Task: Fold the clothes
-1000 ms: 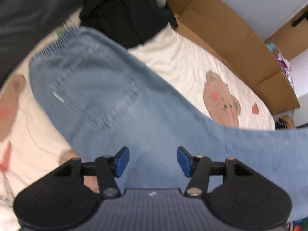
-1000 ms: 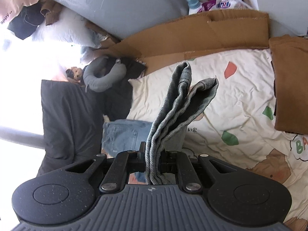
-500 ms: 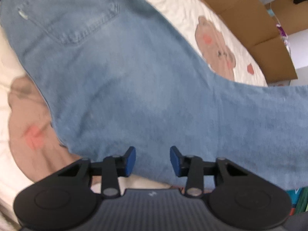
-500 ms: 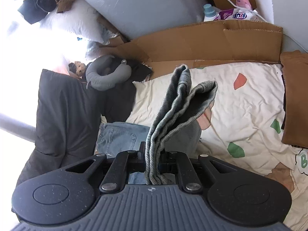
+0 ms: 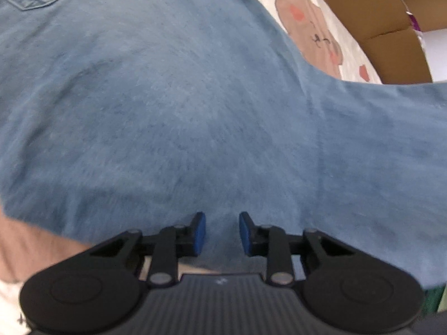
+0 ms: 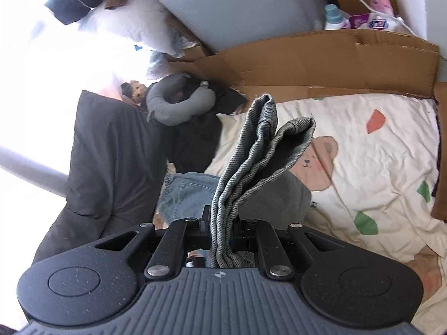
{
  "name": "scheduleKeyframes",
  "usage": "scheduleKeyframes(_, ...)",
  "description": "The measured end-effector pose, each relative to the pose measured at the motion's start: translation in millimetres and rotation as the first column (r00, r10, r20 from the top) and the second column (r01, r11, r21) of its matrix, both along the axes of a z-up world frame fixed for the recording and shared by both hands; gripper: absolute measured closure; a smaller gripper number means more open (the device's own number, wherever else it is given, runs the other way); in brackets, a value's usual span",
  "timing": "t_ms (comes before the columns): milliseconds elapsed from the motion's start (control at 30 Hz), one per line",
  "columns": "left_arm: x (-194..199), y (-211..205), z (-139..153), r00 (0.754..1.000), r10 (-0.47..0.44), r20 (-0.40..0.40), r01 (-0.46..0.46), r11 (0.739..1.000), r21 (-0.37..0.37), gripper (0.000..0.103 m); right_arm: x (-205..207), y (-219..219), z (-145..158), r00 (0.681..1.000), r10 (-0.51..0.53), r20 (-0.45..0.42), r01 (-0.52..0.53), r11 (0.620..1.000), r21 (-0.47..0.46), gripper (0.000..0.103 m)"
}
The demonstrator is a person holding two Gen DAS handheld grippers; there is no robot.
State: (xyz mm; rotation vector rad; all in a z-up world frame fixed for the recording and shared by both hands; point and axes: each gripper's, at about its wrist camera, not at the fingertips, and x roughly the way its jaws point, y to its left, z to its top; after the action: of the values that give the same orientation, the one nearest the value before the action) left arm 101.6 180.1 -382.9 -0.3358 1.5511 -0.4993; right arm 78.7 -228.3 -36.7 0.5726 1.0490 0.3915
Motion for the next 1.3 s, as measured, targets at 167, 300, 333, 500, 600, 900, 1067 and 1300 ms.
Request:
scheduleKeyframes(167,21,-14,-3,0.999,0.015,0.038,-0.014,0.999,-0.034,0.077,1,3,5,1.000,0.021,0.023,-0.021,1.000,0.003,0.093)
scheduleKeyframes(300,42,-31,-2,0.998,0.002,0.065,0.001,0.999,-0.051,0.077,1,0,4,1.000,0.002,0.018,-0.002,1.000,0.007,0.093)
scheduleKeyframes(333,47,-36,-1,0.997,-0.004,0.072,0.008,0.999,-0.050,0.077,1,0,4,1.000,0.002,0.017,-0.002,1.000,0.008,0.093)
scheduleKeyframes(500,72,-64,5,0.992,-0.028,0.123,0.035,0.998,-0.054,0.087,3,0,3,1.000,0.006,0.018,-0.006,1.000,0.002,0.093)
scheduleKeyframes(600,85,-78,4,0.988,-0.037,0.147,0.043,0.998,-0.038,0.093,4,0,1,1.000,-0.001,0.013,0.001,1.000,0.003,0.093)
scheduleKeyframes(900,133,-109,3,0.982,-0.024,0.187,0.032,0.999,-0.040,0.093,6,4,1,1.000,0.011,0.018,-0.011,1.000,0.003,0.093)
scheduleKeyframes(1067,140,-121,2,0.980,-0.029,0.194,0.037,0.999,-0.038,0.093,7,6,0,1.000,0.003,0.012,-0.003,1.000,-0.010,0.093)
scheduleKeyframes(1300,107,-104,-5,0.988,-0.020,0.156,0.032,0.997,-0.073,0.096,11,22,5,0.999,0.028,0.020,-0.028,1.000,0.006,0.093)
